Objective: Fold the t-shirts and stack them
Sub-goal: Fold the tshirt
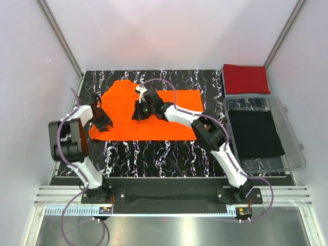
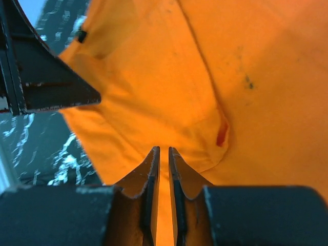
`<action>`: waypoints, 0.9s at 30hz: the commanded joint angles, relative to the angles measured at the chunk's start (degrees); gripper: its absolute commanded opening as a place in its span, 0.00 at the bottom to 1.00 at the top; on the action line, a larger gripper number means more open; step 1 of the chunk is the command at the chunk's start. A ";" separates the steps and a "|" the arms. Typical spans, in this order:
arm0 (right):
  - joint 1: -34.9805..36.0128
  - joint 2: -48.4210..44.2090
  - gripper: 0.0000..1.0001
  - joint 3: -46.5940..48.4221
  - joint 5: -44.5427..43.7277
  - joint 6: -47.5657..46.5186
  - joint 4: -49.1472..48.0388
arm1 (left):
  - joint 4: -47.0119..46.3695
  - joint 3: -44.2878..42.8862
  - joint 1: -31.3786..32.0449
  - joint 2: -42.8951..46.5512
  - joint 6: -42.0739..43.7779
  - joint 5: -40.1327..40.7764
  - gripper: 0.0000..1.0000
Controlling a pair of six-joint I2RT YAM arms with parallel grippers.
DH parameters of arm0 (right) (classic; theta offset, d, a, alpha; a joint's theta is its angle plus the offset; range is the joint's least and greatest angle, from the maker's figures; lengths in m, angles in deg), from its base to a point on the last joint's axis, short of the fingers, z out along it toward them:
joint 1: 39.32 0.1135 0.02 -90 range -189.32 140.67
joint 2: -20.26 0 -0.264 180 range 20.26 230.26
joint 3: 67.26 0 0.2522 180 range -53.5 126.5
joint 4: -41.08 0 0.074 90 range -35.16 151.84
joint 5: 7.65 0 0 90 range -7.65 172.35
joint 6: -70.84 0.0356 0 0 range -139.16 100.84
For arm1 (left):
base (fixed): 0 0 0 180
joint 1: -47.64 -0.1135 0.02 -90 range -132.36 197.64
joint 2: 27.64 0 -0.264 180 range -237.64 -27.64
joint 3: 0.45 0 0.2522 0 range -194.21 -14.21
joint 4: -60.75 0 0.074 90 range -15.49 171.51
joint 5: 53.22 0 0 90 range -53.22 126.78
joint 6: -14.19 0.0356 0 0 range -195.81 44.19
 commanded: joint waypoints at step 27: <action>-2.61 -31.16 0.22 -27.69 -23.48 5.26 11.61 | -0.16 -3.05 0.42 3.58 0.77 -5.32 0.45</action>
